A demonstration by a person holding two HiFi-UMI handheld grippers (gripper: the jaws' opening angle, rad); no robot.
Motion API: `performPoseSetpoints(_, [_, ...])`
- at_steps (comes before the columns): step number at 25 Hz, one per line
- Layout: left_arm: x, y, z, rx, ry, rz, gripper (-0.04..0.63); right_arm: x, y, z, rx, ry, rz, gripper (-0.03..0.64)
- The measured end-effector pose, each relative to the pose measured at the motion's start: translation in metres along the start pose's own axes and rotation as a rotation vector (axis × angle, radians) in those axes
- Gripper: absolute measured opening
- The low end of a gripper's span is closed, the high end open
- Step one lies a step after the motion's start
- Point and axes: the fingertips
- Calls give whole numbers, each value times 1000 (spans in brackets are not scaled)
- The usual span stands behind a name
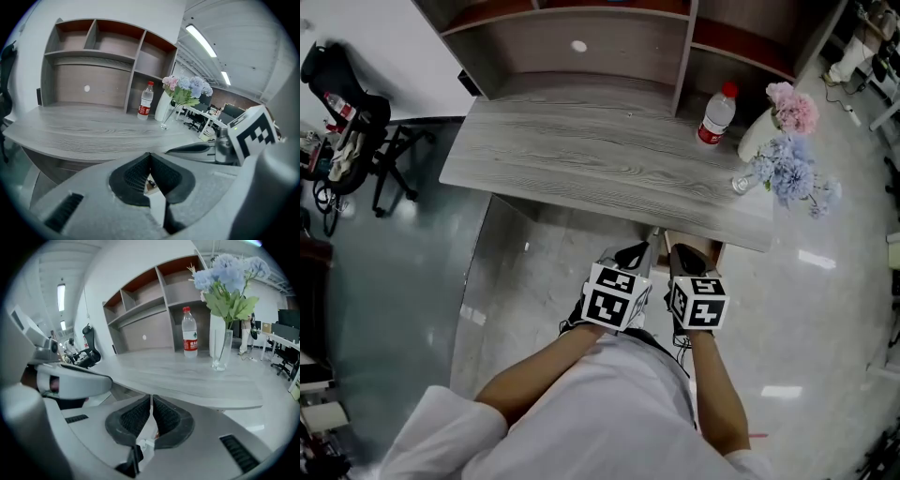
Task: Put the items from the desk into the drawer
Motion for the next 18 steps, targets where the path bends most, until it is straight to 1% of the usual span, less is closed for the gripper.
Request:
performPoseSetpoints(3, [-6,1,-6,11,3,-11,3,-23,14,3,-7,3,-57,12])
performPoseSetpoints(9, [-24,6,-17,21,-17,-54,3,-57,39,9,-22,8,-149,3])
performPoseSetpoints(13, [-32,9,-22,21,-29,-78,2,-66,49,13,-41,10,-181,2])
performPoseSetpoints(18, [-30,10,-25,16,-43,-79,3,-63,52,13,-38,4,-185,2])
Point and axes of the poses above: the fingertips, and each gripper's own axes: y backward along the fingers, z to its left, x out of its underside, and after that the axes turned 10 degrees about y, right-handed
